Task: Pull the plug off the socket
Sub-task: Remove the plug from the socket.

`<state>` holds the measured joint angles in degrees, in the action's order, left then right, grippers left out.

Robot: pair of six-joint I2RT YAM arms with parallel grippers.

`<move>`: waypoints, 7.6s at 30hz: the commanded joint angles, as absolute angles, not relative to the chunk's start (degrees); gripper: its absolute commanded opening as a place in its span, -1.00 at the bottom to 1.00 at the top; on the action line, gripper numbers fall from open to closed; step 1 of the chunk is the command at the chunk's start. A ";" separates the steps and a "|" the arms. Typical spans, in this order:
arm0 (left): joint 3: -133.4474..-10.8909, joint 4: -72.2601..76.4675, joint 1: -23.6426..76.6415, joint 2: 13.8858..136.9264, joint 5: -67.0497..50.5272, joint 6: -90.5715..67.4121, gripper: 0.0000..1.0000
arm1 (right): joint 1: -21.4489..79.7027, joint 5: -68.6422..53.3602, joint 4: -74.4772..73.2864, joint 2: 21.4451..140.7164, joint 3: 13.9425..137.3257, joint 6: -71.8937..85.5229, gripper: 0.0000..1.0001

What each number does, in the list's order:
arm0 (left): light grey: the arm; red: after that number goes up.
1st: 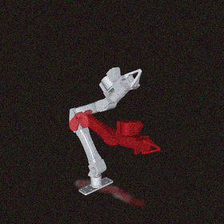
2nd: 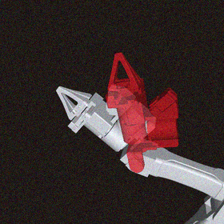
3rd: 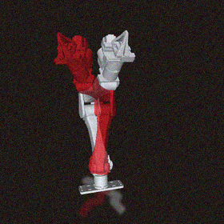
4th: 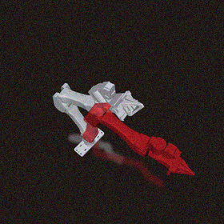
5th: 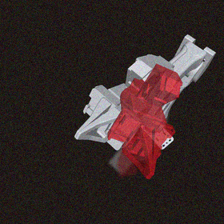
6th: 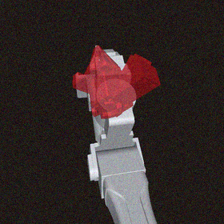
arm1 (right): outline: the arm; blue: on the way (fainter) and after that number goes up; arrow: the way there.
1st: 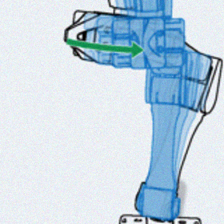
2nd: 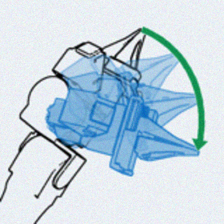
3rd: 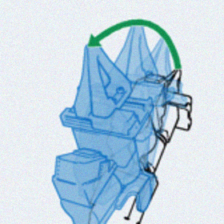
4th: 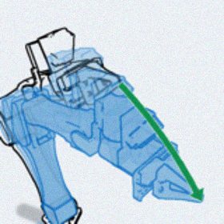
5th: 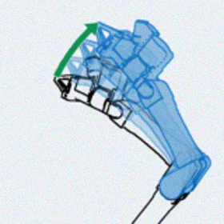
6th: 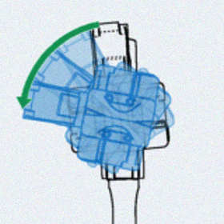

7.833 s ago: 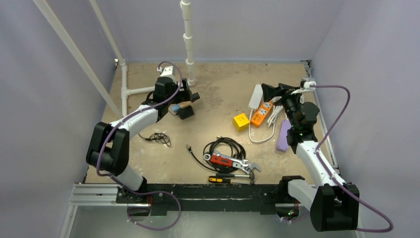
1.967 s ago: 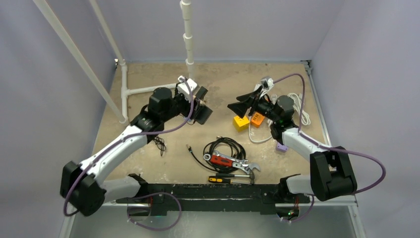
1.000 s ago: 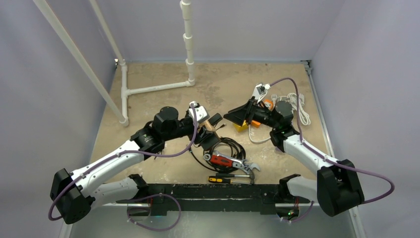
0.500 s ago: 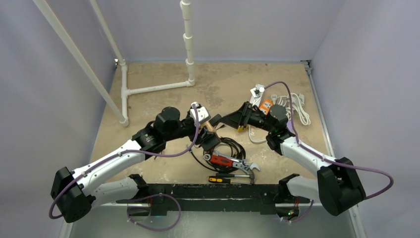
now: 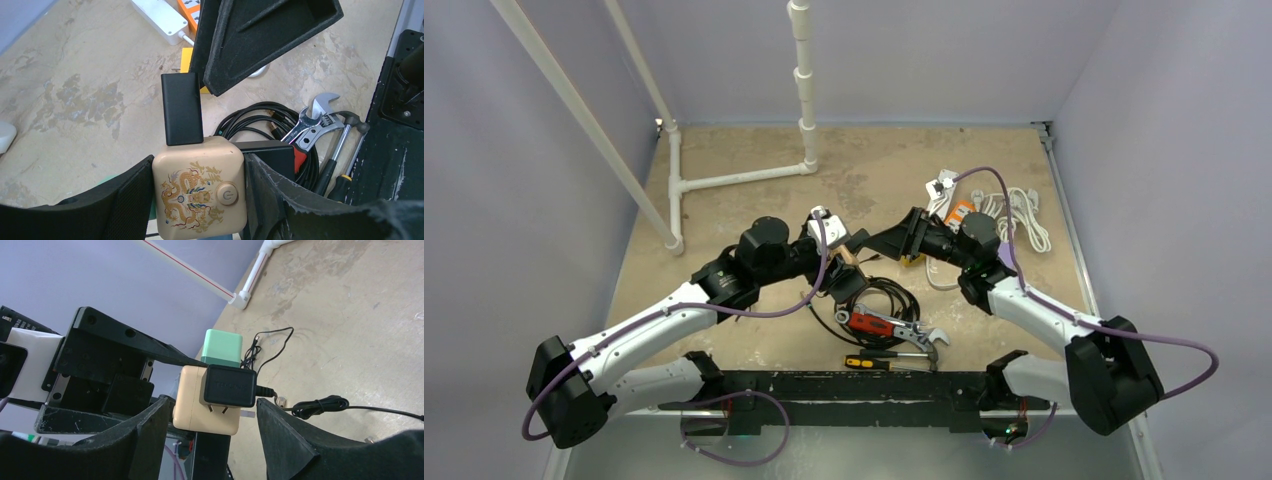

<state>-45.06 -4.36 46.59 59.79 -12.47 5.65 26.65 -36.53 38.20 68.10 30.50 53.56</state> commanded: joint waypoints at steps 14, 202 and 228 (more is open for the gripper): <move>-45.48 2.29 47.66 58.46 -12.85 6.42 -1.00 | 29.61 -33.10 43.80 71.00 31.36 55.59 0.26; -49.08 -4.22 46.42 63.80 -9.67 5.86 -1.00 | 43.90 2.14 28.74 56.76 35.41 52.22 -1.00; -50.13 -6.18 47.45 66.17 -1.22 5.97 -1.00 | 36.26 -3.55 26.88 53.53 34.64 50.26 -1.00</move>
<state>-48.58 -2.72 51.44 65.12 -4.01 9.08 33.61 -12.75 23.33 57.45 31.05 50.85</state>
